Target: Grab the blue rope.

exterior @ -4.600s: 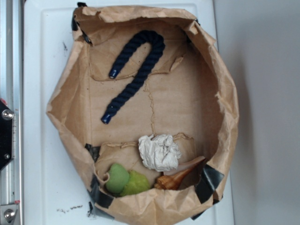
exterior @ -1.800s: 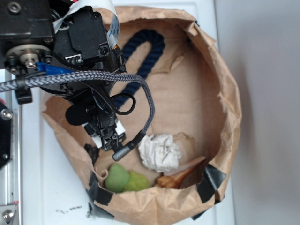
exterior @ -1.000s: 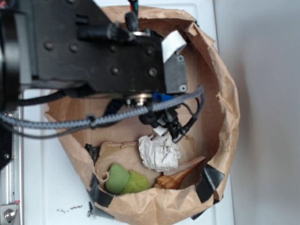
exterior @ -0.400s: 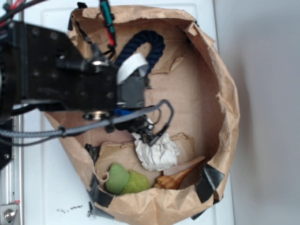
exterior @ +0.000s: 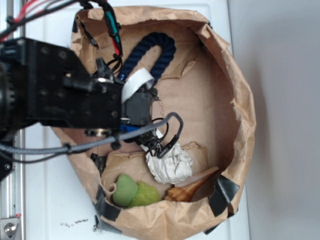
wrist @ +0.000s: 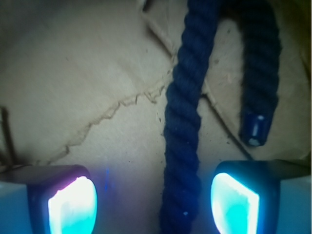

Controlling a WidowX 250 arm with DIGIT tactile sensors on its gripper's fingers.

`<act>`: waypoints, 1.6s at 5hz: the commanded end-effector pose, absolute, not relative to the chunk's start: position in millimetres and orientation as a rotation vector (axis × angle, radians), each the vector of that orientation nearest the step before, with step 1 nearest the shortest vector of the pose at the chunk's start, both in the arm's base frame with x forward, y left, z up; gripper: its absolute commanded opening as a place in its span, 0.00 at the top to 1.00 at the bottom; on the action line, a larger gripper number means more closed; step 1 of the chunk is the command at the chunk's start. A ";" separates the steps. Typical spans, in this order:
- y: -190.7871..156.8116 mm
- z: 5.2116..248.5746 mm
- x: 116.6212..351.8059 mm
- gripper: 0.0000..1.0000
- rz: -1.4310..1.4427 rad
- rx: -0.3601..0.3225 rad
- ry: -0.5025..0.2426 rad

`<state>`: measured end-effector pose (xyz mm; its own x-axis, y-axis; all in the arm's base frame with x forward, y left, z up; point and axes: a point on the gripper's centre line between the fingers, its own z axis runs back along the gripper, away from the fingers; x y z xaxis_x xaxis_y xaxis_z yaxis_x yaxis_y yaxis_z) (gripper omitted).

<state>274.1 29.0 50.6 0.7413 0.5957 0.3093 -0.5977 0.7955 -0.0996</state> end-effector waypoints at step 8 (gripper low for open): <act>39.5 46.7 298.4 1.00 0.588 0.003 -0.393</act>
